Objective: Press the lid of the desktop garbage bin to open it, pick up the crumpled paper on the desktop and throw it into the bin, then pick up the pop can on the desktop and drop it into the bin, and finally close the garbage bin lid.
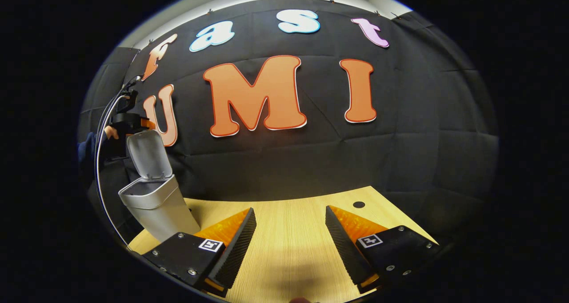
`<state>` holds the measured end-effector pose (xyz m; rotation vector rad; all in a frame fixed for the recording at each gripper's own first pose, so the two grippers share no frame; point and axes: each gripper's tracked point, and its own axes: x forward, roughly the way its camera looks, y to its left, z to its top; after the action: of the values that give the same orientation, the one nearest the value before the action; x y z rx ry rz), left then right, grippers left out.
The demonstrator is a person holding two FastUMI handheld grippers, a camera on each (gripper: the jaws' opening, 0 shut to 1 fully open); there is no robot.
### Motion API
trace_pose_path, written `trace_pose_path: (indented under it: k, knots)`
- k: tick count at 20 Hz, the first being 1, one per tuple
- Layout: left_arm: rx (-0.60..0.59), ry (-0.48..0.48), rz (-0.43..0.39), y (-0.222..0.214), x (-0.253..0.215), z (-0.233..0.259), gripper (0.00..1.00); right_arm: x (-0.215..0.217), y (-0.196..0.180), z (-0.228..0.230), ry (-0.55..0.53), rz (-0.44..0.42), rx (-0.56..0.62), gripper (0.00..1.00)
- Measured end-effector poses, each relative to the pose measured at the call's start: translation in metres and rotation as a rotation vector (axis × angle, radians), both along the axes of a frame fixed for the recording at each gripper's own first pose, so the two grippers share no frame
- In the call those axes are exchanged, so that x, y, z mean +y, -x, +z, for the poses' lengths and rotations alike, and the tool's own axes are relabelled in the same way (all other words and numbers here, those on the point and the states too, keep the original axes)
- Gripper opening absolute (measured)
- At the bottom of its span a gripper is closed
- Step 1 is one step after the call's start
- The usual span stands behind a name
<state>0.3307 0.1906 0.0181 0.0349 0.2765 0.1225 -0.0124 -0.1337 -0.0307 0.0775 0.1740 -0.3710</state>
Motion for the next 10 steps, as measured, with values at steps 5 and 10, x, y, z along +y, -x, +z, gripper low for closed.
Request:
trace_pose_path:
  k: [5, 10]
  knots:
    - [-0.051, -0.001, -0.045, 0.072, -0.021, -0.024, 0.91, 0.002, -0.003, -0.001, 0.016, 0.016, -0.003, 0.94]
    - [-0.003, 0.002, -0.039, 0.126, -0.035, -0.091, 0.92, 0.005, -0.007, -0.006, 0.019, 0.035, 0.013, 0.94]
